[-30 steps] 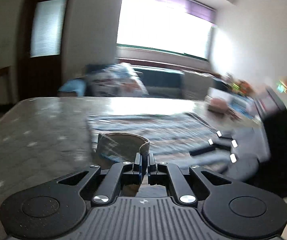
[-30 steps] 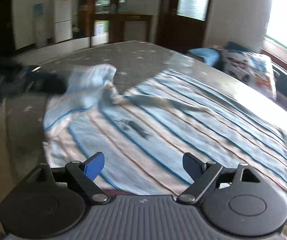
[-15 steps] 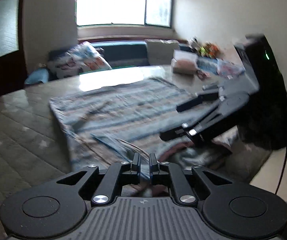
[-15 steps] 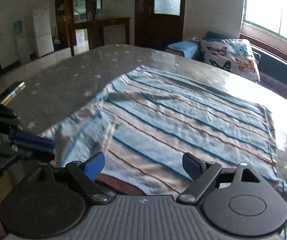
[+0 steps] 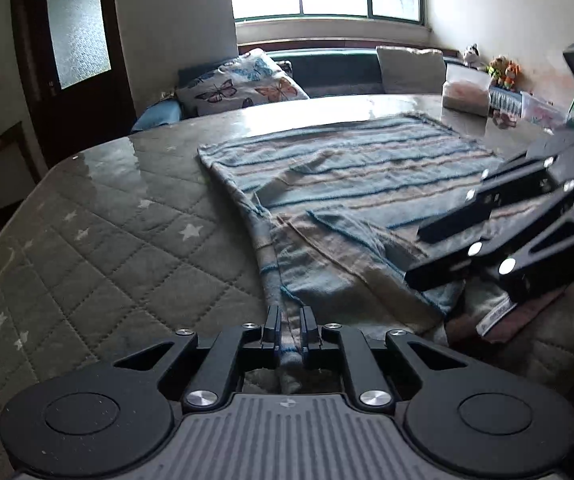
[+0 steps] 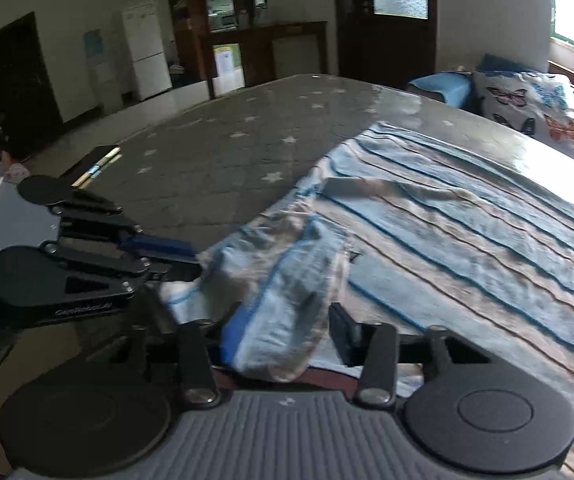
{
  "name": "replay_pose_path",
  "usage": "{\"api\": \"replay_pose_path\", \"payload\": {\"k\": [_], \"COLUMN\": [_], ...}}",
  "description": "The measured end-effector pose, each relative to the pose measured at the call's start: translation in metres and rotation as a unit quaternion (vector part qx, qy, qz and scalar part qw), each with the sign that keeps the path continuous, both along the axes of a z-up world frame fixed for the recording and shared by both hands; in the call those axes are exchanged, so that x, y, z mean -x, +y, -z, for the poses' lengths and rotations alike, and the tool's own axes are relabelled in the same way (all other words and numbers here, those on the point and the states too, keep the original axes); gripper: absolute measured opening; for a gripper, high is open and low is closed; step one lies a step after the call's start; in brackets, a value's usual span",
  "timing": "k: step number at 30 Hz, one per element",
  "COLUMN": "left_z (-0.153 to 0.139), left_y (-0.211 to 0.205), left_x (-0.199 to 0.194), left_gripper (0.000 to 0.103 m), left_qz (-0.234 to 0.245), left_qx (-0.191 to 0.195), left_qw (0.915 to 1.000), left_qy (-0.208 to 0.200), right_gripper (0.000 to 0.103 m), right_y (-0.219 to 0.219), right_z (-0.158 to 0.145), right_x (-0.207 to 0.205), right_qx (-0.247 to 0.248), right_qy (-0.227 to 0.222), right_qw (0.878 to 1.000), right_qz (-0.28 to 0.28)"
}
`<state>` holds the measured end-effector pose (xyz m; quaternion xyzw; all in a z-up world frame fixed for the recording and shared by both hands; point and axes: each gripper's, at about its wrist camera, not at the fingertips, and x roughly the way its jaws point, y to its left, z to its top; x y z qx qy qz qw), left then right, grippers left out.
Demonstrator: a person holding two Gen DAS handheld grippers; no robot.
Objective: Fold clothes
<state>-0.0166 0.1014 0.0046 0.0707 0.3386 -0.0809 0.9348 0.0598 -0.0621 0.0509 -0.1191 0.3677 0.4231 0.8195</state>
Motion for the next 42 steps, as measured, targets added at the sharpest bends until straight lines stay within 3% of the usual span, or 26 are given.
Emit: {"api": "replay_pose_path", "payload": {"k": [2,6,9,11,16,28,29,31,33,42], "left_z": [0.003,0.005,0.005,0.006,0.006,0.007,0.007,0.007,0.008,-0.002], "left_y": [0.0,0.002,0.002,0.003,0.004,0.003,0.003,0.004,0.004,0.002], "left_x": [-0.001,0.0,0.0,-0.001,0.001,0.002,0.002,0.002,0.002,-0.002], "left_gripper": [0.012,0.017,0.019,0.019,0.019,0.019,0.019,0.019,0.019,0.025], "left_qz": [-0.002,-0.011,-0.014,-0.014,-0.015,-0.016,-0.015,-0.015,-0.014,-0.017], "left_qx": [-0.002,-0.004,-0.004,-0.003,-0.004,-0.002,-0.002,-0.002,-0.003,-0.007], "left_qw": [1.0,0.9999,0.9999,0.9999,0.9999,0.9999,0.9999,0.9999,0.9999,0.9998], "left_qy": [0.002,0.003,0.002,0.001,-0.002,-0.004,-0.004,-0.004,-0.005,-0.003], "right_gripper": [0.03,0.028,0.009,0.007,0.007,0.022,0.022,0.009,0.006,0.009], "right_y": [0.005,0.01,0.009,0.006,0.001,0.018,0.018,0.016,0.014,0.005], "right_z": [0.004,0.013,0.012,0.009,0.008,0.018,0.017,0.017,0.016,0.013], "right_x": [-0.001,-0.003,0.0,0.003,0.007,-0.038,-0.038,-0.036,-0.034,-0.026], "right_qx": [-0.001,0.005,0.004,0.001,0.013,-0.035,-0.038,-0.045,-0.043,-0.012], "right_qy": [0.015,0.03,0.031,0.03,0.022,0.057,0.058,0.062,0.057,0.022], "right_qw": [1.0,1.0,1.0,1.0,0.999,0.995,0.995,0.995,0.995,0.996], "right_qz": [-0.005,-0.001,0.002,0.007,0.02,0.071,0.071,0.066,0.07,0.091]}}
